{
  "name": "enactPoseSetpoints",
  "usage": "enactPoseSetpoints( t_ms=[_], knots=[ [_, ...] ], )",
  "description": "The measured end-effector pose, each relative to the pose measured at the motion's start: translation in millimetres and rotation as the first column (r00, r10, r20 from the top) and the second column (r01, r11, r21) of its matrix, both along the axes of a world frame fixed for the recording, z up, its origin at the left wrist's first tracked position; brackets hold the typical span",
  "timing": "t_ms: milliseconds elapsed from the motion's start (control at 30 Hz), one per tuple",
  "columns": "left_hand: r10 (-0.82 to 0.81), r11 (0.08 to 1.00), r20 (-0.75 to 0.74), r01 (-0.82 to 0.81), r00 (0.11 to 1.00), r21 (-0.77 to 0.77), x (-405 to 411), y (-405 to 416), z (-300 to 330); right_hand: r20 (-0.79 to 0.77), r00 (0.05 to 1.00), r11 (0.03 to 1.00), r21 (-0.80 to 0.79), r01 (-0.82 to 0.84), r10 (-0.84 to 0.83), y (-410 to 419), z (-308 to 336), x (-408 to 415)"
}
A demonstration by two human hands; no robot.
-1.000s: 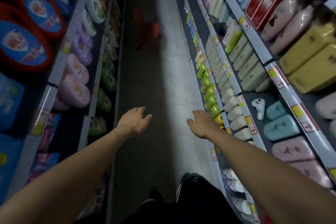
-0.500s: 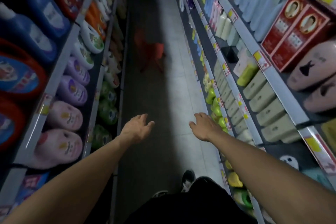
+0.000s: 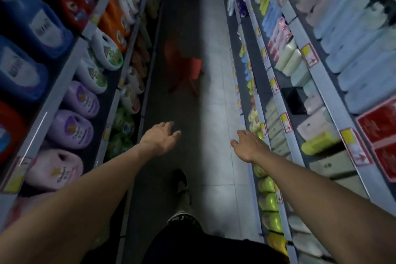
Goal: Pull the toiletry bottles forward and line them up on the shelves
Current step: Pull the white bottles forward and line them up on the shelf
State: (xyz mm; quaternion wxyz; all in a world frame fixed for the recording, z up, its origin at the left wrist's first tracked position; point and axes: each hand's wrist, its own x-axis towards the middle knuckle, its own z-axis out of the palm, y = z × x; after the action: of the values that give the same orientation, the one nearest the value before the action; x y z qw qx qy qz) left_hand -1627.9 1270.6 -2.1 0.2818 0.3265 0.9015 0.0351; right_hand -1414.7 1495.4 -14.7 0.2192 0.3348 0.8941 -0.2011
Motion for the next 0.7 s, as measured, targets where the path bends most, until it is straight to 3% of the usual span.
enactPoseSetpoints(
  t_ms=[400, 700],
  knots=[
    [-0.038, 0.999, 0.058, 0.038, 0.998, -0.005, -231, 120, -15, 0.051, 0.993, 0.994, 0.007, 0.108, -0.109, 105, 1, -207],
    [-0.092, 0.996, 0.087, 0.093, 0.992, -0.007, -331, 224, -16, 0.047, 0.984, 0.985, -0.014, 0.175, -0.174, 186, 4, -297]
  ],
)
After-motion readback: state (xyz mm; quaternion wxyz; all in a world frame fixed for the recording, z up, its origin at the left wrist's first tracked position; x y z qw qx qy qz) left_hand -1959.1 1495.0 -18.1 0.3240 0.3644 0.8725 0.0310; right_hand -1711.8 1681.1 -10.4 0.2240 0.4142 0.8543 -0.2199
